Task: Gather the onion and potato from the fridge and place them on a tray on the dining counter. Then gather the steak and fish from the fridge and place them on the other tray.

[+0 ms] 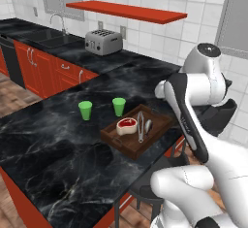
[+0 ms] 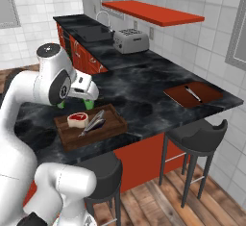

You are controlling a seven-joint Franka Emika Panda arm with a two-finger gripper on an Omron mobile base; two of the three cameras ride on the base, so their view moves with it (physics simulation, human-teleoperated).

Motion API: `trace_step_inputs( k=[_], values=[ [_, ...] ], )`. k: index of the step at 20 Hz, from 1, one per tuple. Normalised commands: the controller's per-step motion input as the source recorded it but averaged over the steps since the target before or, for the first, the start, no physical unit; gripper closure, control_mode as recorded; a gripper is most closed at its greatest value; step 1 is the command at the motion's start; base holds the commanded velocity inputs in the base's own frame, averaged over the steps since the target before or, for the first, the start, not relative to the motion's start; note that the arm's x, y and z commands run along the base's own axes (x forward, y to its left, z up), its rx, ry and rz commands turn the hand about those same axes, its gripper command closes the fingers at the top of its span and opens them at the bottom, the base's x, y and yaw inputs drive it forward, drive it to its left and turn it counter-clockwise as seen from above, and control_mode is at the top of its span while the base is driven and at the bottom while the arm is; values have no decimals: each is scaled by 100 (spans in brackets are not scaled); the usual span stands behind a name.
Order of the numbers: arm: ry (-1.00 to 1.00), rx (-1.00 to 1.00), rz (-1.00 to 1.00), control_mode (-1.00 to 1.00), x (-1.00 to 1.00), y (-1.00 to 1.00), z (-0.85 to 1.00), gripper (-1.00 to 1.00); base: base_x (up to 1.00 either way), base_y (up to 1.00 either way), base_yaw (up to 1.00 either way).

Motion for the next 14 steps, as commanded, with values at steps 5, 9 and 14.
trace_step_inputs(
  k=[5,9,14],
  values=[
    [-11,-2,2,-100,-64,0,34,-100,0,0,0],
    [-3,0,2,-100,-16,0,2,-100,0,0,0],
    [-13,0,0,-100,-26,1,0,-100,0,0,0]
  ],
)
